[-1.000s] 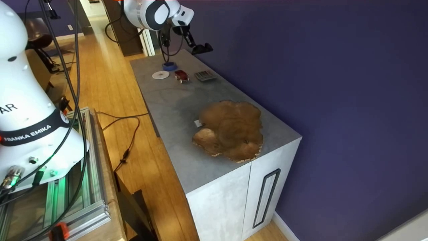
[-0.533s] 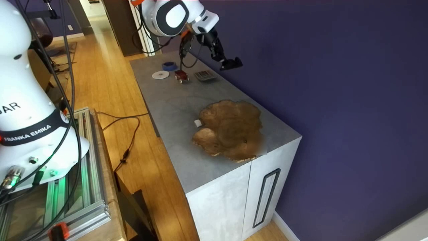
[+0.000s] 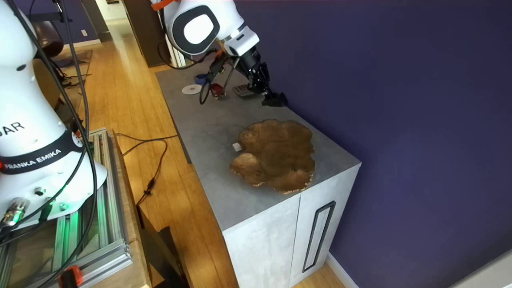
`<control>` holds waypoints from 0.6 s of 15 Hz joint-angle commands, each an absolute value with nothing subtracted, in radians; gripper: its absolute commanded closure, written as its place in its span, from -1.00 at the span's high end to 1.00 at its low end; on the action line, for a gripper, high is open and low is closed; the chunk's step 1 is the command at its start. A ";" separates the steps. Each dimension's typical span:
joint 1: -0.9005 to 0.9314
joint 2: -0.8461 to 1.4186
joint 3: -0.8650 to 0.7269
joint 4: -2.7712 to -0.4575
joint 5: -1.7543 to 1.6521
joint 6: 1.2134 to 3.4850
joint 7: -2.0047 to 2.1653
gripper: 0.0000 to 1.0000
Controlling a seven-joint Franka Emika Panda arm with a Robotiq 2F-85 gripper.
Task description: Pick up the black shades and put them in the brown bowl
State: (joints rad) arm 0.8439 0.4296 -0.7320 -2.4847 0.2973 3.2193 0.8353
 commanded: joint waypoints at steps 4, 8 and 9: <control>0.702 0.336 -0.722 -2.501 0.238 3.043 0.678 -0.97; 0.429 0.274 -0.531 -2.459 0.260 2.956 0.492 -0.97; 0.358 0.286 -0.461 -2.438 0.281 2.925 0.467 -0.97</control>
